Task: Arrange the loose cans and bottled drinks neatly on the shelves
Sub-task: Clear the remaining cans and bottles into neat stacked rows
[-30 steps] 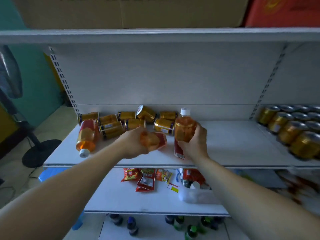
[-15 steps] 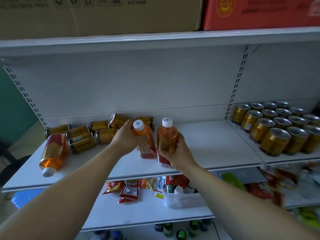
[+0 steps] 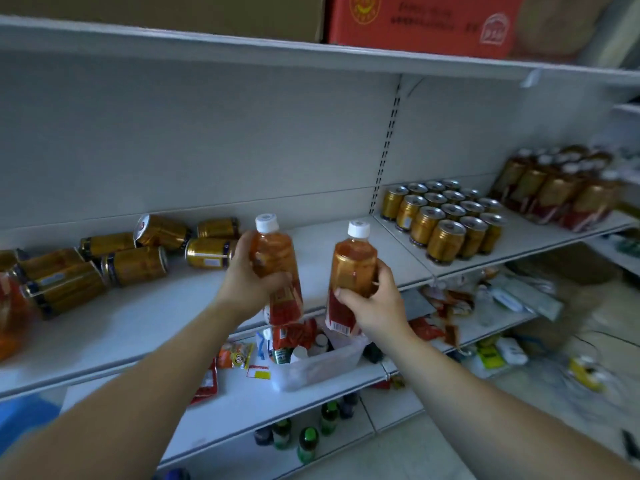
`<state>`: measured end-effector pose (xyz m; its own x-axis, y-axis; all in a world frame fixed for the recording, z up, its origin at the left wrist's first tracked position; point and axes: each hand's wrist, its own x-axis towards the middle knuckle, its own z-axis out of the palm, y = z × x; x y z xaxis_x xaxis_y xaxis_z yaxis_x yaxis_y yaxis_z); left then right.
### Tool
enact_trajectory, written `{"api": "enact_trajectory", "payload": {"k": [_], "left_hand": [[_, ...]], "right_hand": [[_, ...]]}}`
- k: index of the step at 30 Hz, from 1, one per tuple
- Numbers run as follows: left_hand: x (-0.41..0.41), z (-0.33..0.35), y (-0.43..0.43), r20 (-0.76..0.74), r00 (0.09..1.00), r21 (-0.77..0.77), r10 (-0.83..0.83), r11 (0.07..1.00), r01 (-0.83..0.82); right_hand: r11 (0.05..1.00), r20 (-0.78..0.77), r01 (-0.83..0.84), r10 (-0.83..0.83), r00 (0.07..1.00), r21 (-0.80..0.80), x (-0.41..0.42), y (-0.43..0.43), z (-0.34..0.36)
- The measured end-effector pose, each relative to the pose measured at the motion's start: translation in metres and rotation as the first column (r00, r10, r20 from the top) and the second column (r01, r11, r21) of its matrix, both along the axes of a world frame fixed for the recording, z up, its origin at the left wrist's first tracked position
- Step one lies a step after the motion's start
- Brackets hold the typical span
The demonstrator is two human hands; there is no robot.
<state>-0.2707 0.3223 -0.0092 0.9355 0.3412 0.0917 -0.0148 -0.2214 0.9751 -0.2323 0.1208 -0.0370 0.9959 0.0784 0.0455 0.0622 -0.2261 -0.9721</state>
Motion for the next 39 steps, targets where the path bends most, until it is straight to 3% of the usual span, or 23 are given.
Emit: {"api": "enact_trajectory", "payload": {"k": [8, 15, 27, 33, 39], "left_hand": [[0.006, 0.034, -0.127, 0.050, 0.967, -0.152, -0.251, 0.955, 0.255], [0.033, 0.041, -0.260, 0.063, 0.897, -0.127, -0.437, 0.888, 0.442], [0.100, 0.043, -0.507, 0.042, 0.878, -0.187, -0.477, 0.859, 0.476], [0.153, 0.032, -0.560, -0.012, 0.898, -0.200, -0.440, 0.881, 0.429], [0.228, 0.021, -0.600, 0.036, 0.923, -0.167, -0.382, 0.909, 0.382]], "right_hand": [[0.921, 0.075, 0.349, -0.366, 0.928, 0.173, -0.029, -0.099, 0.036], [0.858, 0.095, 0.474, -0.498, 0.862, 0.197, -0.028, -0.233, 0.060], [0.806, 0.091, 0.584, -0.592, 0.801, 0.098, 0.005, -0.490, 0.058], [0.797, 0.081, 0.599, -0.604, 0.793, 0.079, 0.046, -0.554, 0.053], [0.792, 0.058, 0.610, -0.610, 0.791, 0.019, 0.123, -0.589, 0.040]]}}
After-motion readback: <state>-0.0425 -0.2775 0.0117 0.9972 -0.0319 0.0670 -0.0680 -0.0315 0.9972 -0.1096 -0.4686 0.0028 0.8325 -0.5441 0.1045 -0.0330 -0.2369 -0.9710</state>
